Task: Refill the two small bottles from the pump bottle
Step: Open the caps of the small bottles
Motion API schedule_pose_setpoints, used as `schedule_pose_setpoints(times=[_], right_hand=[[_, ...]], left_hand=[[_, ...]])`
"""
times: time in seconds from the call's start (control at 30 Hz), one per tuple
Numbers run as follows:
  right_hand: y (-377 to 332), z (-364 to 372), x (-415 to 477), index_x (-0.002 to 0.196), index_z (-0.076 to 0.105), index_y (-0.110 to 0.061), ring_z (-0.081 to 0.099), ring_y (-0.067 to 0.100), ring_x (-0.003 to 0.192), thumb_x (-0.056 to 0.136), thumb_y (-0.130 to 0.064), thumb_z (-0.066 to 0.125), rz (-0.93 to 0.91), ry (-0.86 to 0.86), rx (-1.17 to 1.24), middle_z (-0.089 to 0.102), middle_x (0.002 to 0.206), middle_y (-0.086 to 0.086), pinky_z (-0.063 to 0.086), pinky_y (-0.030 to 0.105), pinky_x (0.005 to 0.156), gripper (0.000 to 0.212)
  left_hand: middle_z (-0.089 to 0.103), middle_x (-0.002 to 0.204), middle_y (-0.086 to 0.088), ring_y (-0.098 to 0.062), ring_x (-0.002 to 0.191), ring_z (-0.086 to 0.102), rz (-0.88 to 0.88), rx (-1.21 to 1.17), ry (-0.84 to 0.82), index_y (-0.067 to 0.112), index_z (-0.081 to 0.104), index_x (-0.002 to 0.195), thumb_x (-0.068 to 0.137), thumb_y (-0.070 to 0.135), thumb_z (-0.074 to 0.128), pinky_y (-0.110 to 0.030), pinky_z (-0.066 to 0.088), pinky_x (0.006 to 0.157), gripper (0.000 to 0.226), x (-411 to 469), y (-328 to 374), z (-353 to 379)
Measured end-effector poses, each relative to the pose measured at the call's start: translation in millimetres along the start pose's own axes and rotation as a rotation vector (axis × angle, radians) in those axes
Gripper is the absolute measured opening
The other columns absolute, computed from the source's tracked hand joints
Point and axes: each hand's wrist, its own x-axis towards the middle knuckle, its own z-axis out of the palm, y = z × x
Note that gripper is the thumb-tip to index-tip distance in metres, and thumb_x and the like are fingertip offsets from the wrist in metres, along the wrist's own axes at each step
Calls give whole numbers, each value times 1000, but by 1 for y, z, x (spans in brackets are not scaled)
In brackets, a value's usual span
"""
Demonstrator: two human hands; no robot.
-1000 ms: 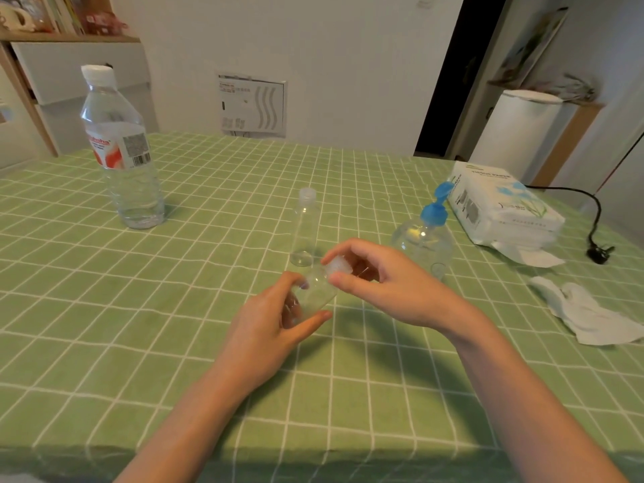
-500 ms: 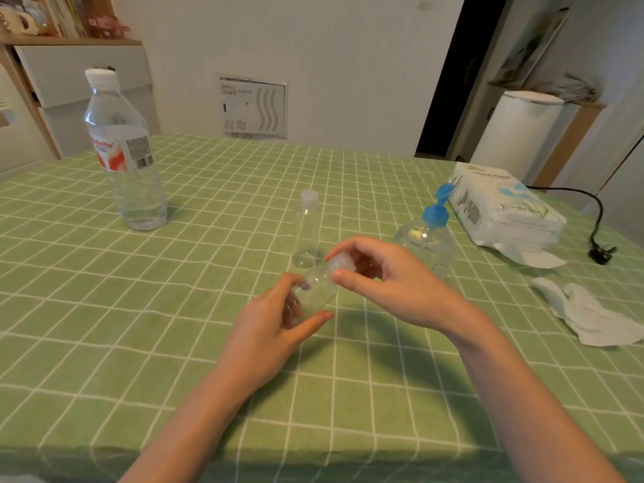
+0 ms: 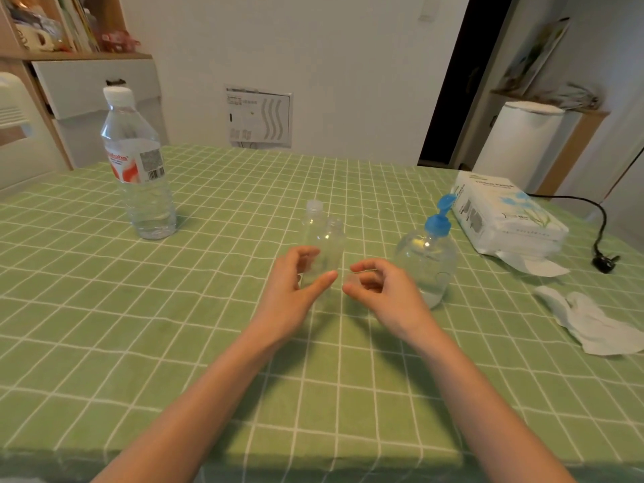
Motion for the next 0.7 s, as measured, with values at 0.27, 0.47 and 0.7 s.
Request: schedule_pose_setpoints(times=[0.27, 0.47, 0.7], right_hand=[[6, 16, 14, 109, 61, -13, 62, 11, 83, 81, -13, 71, 25, 73, -195, 65, 97, -2, 48, 19, 74, 29], [13, 20, 20, 106, 64, -13, 55, 11, 79, 80, -21, 72, 11, 95, -342, 64, 94, 2, 42, 20, 71, 29], [16, 19, 22, 110, 63, -13, 54, 11, 82, 81, -23, 71, 21, 79, -378, 62, 94, 0, 43, 21, 73, 32]], left_hand=[[57, 103, 1, -12, 96, 55, -26, 22, 96, 18, 53, 119, 77, 19, 73, -21, 48, 84, 46, 8, -7, 10], [57, 109, -1, -11, 99, 55, -43, -8, 125, 19, 50, 112, 80, 15, 71, -13, 45, 76, 39, 8, -8, 14], [56, 113, -3, -11, 100, 55, -36, 27, 117, 16, 50, 117, 82, 16, 69, -11, 47, 78, 40, 10, -7, 15]])
